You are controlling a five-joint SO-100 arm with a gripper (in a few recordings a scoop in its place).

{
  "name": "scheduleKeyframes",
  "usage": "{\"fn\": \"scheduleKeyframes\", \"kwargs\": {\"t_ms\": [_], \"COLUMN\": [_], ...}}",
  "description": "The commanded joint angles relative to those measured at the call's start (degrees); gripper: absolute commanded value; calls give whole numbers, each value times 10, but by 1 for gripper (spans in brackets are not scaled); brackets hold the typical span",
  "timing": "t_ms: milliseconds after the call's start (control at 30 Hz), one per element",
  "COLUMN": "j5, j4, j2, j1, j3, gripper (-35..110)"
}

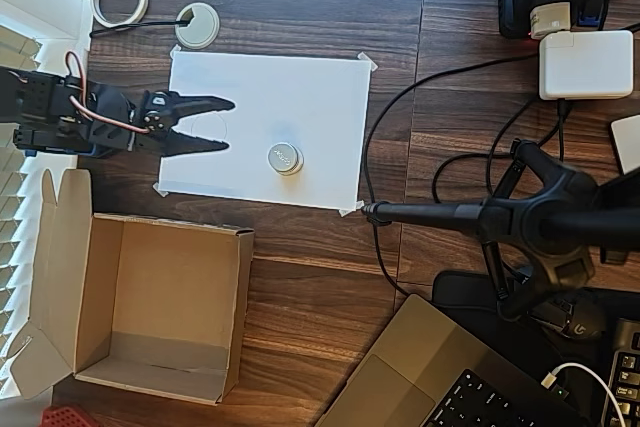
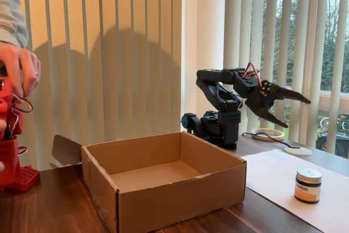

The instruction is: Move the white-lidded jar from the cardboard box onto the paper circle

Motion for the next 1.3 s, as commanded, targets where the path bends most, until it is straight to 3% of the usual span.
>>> {"fn": "scheduleKeyframes", "kwargs": {"t_ms": [0,433,933,1267], "j5": [125,228,233,229], "j4": [83,280,362,363], "j2": [98,222,306,306], "j1": [-12,-16,-42,-46], "j3": [24,120,127,127], "gripper": [34,2,0,0]}}
